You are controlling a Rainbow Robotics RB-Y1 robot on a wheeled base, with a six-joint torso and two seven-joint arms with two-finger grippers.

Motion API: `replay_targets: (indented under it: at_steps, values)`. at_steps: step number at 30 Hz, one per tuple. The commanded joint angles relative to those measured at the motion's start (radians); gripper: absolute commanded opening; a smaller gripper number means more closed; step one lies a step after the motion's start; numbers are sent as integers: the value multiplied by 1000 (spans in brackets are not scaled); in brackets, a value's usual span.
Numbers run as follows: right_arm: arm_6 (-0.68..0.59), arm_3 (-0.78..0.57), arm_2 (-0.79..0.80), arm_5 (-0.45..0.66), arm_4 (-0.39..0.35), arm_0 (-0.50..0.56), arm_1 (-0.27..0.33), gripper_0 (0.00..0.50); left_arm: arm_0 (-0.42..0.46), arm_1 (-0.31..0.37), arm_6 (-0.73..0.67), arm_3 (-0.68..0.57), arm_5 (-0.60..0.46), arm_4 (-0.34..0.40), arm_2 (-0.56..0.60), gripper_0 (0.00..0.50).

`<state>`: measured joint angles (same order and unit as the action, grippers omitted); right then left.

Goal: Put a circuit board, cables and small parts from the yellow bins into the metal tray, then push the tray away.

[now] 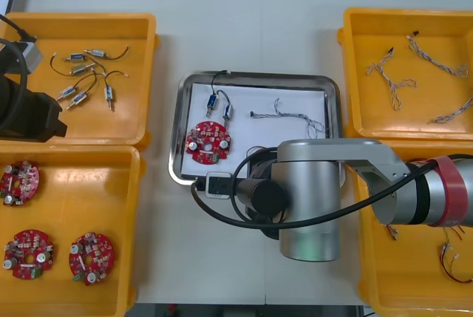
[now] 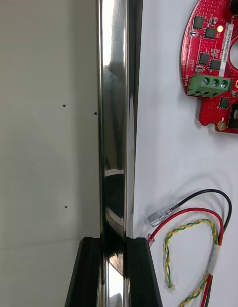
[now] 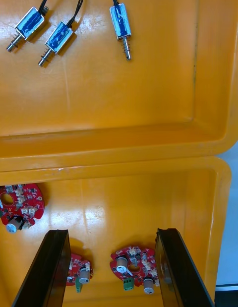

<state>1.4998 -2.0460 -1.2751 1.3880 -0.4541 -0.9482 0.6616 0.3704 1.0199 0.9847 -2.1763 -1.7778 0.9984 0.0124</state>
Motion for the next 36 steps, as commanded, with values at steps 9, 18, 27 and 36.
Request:
replay_targets:
  at_steps: [9,18,27,36]
  values:
    - [71,96,31,-112,14,-90,21,0,-13,-14,28,-28,-9,-9,29,500]
    - [106,142,33,-150,14,-118,21,0,-13,-14,28,-28,-9,-9,29,500]
    - [142,185,33,-193,14,-147,21,0,-13,-14,28,-28,-9,-9,29,500]
    - [171,247,31,-260,12,-173,21,0,-13,-14,28,-28,-9,-9,29,500]
